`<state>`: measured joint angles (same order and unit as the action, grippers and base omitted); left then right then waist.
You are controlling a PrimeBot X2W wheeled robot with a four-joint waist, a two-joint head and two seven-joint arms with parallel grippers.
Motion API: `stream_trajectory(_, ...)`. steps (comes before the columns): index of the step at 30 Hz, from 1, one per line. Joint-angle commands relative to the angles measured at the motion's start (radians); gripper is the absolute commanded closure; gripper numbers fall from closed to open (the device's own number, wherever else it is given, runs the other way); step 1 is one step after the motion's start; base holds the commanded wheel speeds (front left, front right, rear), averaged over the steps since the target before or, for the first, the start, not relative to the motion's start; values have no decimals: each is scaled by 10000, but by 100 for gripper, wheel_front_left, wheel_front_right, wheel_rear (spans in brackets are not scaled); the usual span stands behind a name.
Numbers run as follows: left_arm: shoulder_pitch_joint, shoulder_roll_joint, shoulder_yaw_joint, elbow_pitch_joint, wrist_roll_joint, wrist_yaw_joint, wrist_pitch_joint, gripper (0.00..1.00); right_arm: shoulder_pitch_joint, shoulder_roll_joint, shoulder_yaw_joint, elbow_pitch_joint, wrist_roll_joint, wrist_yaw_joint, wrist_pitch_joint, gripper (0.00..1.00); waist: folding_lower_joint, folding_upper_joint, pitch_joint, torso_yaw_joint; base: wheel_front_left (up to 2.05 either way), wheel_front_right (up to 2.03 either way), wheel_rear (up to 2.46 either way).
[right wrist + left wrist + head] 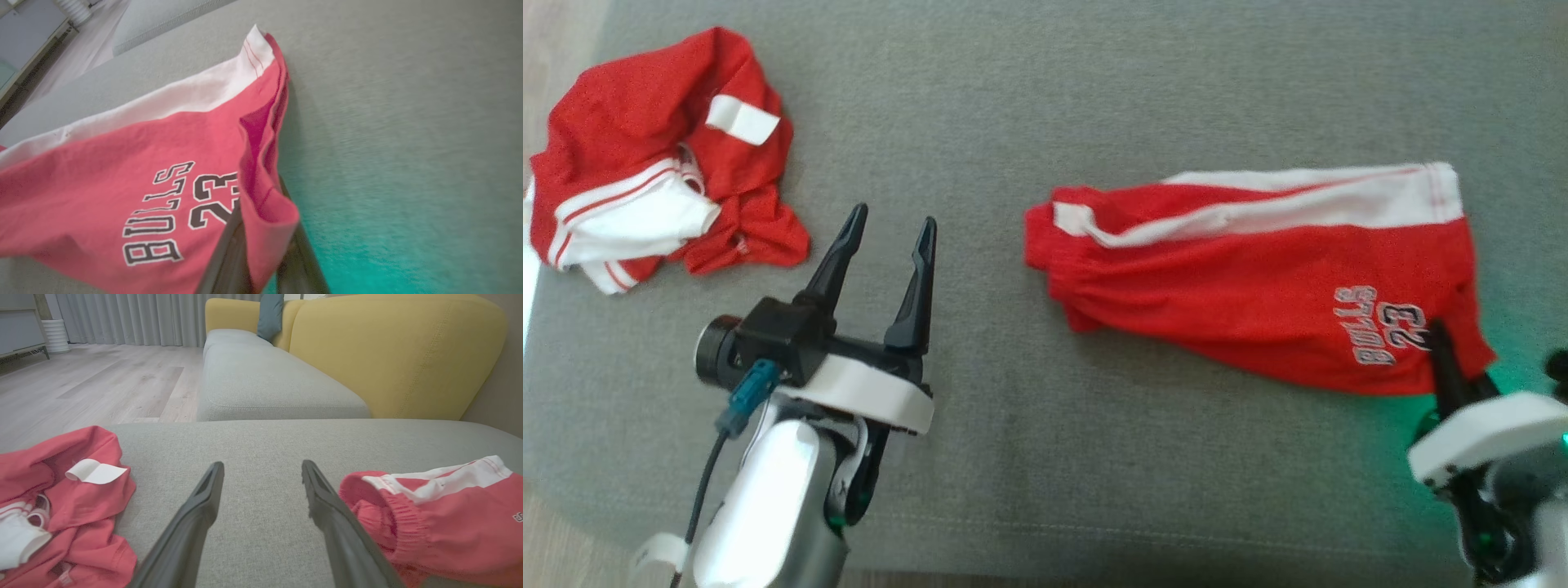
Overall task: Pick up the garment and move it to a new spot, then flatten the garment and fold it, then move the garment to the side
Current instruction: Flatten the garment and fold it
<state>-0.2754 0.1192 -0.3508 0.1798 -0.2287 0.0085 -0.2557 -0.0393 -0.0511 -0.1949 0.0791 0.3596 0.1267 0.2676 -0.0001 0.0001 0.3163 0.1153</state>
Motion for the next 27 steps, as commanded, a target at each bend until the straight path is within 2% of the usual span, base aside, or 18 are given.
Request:
stream_trajectory(1,-72,222,300,-279,99,-5,-59,0,-81,-36,107,-450,-6,40,-122,100,1,-1,-62,-108,0,0,0)
stream_trajectory(6,-9,278,272,-340,64,31,-6,0,222,3,-180,-570,338,40,-104,100,1,-1,-68,-290,0,0,0)
stream_trajectory(10,-39,301,232,-395,57,62,49,0,-46,6,280,-876,-243,40,-67,100,1,-1,-95,-344,0,0,0)
stream_trajectory(13,-51,326,219,-397,31,65,48,0,-517,6,1270,-1457,-1042,40,207,100,1,-1,-178,-350,0,0,0)
stream_trajectory(17,-42,296,166,-400,0,98,52,0,-1218,-58,3136,-1924,-1839,40,706,100,1,-1,-307,-276,0,0,0)
stream_trajectory(22,-82,237,99,-381,-39,122,41,0,-1832,-35,5318,-1682,-1464,40,818,100,1,-1,-356,-23,0,0,0)
stream_trajectory(27,-56,195,71,-340,-106,141,22,0,-1988,-12,6408,-775,-1127,40,703,100,1,-1,-307,230,0,0,0)
